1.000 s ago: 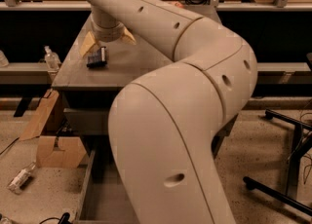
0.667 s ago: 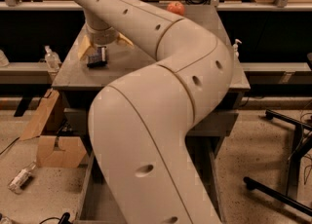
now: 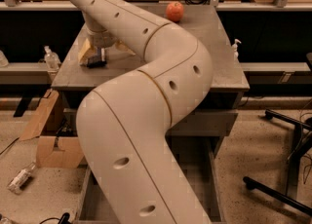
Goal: Place rxbar blueberry into middle drawer
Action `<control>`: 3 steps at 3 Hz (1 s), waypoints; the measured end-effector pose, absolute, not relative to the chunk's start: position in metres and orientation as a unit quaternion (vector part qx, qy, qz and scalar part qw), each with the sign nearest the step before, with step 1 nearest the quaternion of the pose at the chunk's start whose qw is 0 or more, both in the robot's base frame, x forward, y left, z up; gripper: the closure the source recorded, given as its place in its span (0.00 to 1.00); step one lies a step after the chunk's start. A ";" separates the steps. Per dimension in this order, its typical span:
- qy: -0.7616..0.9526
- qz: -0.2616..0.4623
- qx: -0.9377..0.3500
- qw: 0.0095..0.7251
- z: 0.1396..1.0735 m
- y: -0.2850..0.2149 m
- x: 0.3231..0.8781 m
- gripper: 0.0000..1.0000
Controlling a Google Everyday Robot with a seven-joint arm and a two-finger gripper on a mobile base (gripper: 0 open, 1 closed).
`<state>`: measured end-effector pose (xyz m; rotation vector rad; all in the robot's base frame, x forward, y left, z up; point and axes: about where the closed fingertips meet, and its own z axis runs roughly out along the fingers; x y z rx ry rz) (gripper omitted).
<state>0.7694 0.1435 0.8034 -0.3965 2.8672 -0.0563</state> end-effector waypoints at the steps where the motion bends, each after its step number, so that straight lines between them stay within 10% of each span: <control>1: 0.983 -0.021 -0.134 0.121 0.806 0.143 0.769 0.42; 3: 0.983 -0.021 -0.134 0.121 0.827 0.143 0.769 0.95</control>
Offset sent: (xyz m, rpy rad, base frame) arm -0.0001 -0.0006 0.0013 -0.0028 0.0043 -0.0041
